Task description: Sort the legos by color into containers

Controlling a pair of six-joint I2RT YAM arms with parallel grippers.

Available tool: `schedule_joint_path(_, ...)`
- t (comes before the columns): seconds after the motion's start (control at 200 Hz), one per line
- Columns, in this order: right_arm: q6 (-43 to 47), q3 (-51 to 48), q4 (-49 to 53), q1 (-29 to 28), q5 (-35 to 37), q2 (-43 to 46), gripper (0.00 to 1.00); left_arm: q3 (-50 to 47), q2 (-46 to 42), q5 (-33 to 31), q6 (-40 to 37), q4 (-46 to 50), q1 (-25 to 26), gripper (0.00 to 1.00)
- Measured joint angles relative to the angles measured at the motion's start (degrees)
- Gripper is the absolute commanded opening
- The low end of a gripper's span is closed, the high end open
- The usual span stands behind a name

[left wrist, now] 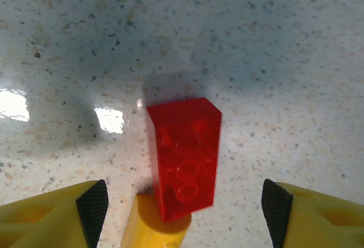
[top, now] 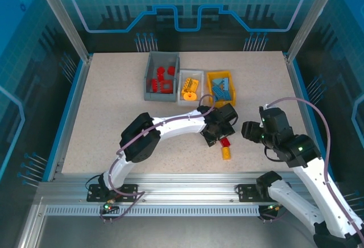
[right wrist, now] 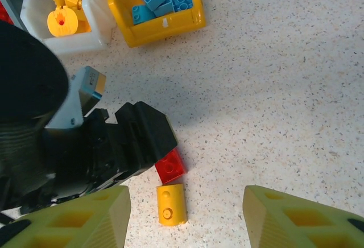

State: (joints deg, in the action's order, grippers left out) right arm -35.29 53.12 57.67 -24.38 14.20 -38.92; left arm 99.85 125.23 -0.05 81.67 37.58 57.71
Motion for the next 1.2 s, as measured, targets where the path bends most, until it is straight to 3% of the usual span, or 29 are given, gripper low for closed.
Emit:
schedule_joint_path(0.205,-1.05,0.00,1.77,-0.11,0.39,1.79,0.55,4.04,4.85,1.05,1.42,0.26,0.00,0.65)
schedule_joint_path(0.44,-1.70,0.00,2.36,-0.48,0.39,1.79,0.55,4.66,5.97,1.42,3.15,1.40,0.00,0.36)
schedule_joint_path(0.8,-0.66,-0.46,0.72,-0.57,-1.99,3.06,0.56,4.09,5.31,0.72,3.52,0.81,-0.20,0.30)
schedule_joint_path(0.985,3.50,-2.99,-5.79,-0.74,-12.79,4.90,0.56,-4.76,-1.36,-2.51,2.03,0.31,-2.08,0.30)
schedule_joint_path(1.201,5.97,-9.81,-17.25,-1.90,-26.23,3.52,0.56,-15.93,-18.73,-8.11,-3.89,1.64,-9.07,0.30)
